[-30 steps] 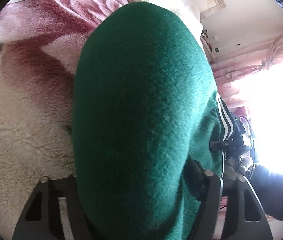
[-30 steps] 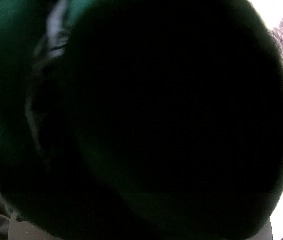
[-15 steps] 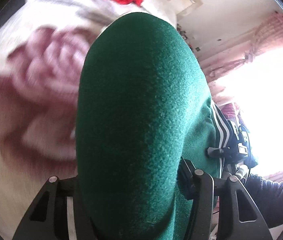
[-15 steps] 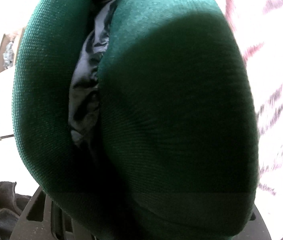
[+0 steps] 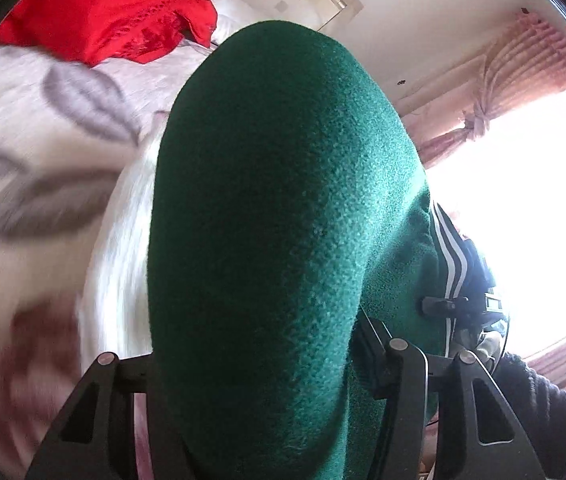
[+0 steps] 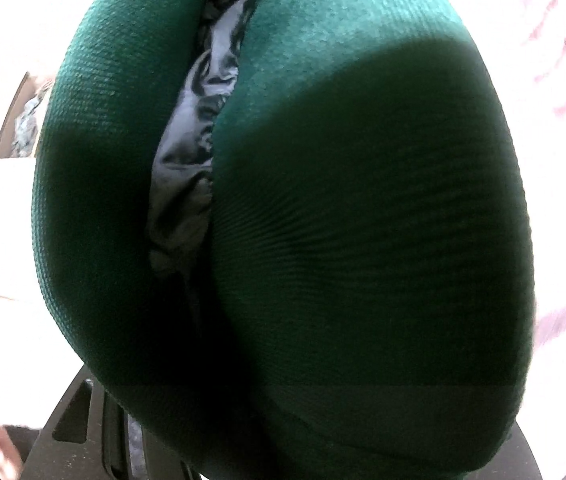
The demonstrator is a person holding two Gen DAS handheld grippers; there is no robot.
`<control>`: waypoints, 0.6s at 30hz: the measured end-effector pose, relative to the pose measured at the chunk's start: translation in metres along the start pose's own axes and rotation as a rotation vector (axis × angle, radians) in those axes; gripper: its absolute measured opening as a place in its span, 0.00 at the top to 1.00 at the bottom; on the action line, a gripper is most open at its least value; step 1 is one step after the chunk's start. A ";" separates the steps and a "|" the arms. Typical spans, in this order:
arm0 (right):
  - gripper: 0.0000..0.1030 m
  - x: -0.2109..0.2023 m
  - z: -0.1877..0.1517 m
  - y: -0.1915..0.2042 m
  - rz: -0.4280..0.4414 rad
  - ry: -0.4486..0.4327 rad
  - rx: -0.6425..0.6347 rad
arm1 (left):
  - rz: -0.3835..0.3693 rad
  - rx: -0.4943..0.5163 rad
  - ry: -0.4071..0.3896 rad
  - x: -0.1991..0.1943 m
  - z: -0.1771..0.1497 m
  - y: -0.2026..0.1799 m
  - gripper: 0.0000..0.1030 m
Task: Fold large clothes
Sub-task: 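Lower the green jacket bundle onto the blanket and open both grippers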
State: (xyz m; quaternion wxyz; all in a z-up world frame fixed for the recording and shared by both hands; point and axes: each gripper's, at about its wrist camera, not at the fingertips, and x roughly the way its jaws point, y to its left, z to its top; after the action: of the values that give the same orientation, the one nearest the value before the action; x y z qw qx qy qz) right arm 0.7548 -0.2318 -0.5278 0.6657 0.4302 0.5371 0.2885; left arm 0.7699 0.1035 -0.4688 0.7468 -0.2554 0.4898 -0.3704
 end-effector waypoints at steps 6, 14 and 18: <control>0.43 0.025 0.111 -0.052 -0.124 -0.011 0.050 | 0.034 -0.095 0.153 0.090 0.046 0.074 0.39; 0.10 0.045 0.143 -0.098 -0.347 0.030 0.125 | 0.041 -0.128 0.222 0.087 0.036 0.089 0.27; 0.06 0.027 0.136 -0.071 -0.541 -0.029 0.059 | 0.232 -0.054 0.138 0.056 0.049 0.077 0.29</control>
State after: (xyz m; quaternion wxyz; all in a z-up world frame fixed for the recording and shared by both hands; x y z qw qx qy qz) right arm 0.8868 -0.2775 -0.5956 0.7134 0.2944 0.6311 0.0780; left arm 0.8524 0.1057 -0.5371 0.7421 -0.1909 0.5759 -0.2850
